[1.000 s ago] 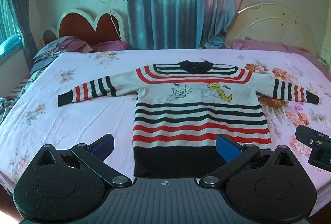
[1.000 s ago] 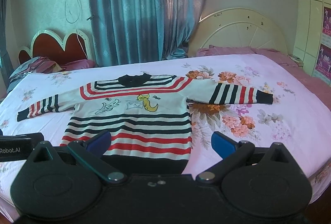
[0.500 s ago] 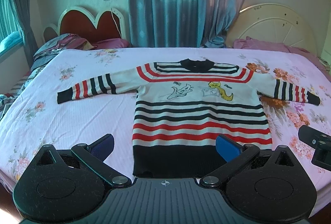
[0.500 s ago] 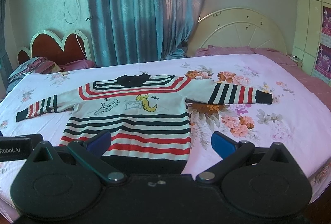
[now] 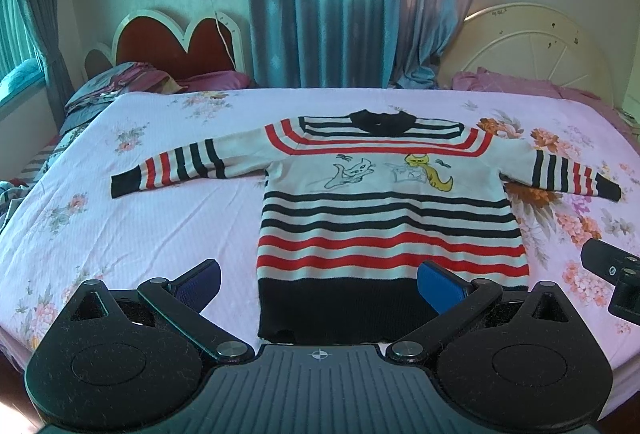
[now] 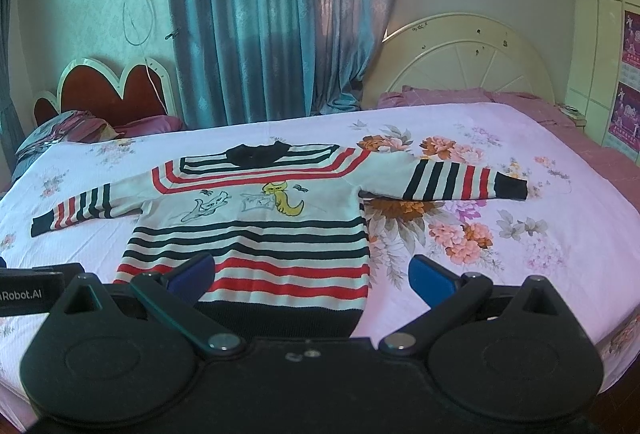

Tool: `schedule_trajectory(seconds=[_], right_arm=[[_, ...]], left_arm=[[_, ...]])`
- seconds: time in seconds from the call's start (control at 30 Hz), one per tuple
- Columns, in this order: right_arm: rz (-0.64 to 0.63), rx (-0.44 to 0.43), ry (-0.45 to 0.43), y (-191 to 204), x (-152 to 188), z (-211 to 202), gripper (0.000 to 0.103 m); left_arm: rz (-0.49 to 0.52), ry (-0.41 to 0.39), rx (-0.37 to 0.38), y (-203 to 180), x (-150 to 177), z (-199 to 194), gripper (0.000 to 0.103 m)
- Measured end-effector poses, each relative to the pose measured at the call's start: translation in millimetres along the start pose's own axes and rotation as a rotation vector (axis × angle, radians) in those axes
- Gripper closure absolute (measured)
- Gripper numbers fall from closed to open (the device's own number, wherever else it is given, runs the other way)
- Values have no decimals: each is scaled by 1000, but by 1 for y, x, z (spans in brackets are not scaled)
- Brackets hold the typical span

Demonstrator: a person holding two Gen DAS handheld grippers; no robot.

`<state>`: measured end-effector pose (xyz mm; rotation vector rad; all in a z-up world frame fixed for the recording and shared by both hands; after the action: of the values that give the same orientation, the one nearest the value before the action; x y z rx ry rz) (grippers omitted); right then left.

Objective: Fold small clothes

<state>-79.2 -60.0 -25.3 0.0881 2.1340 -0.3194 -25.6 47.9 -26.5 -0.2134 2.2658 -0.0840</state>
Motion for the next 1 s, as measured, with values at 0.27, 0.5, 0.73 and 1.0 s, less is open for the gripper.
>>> schedule_trajectory(seconds=[0.27,0.5,0.73,1.0], right_arm=[[2,3,0,0,3,1,1],[5,6,2,0,4,1,1],[6,3,7,-2,4,3,1],[9,13,12,-4,-1,7,1]], left_arm=[[-1,0,1,1,0,0,0],[-1,0,-1,2,1,0,0],[-2,1,0,3,1,0,0],[-5,-6,0,6,-2,4,0]])
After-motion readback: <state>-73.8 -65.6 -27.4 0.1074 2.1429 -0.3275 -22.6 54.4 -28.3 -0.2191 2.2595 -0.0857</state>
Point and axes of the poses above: each gripper's, at about its wrist camera, not at the fingertips, and z roughly the way its jaws point, y to its left, x to its underside, the point moved 4 cm from there along z, roughly the way its jaws point, and after that the axes turned 15 degrees about -z, right-handed, at the moved point
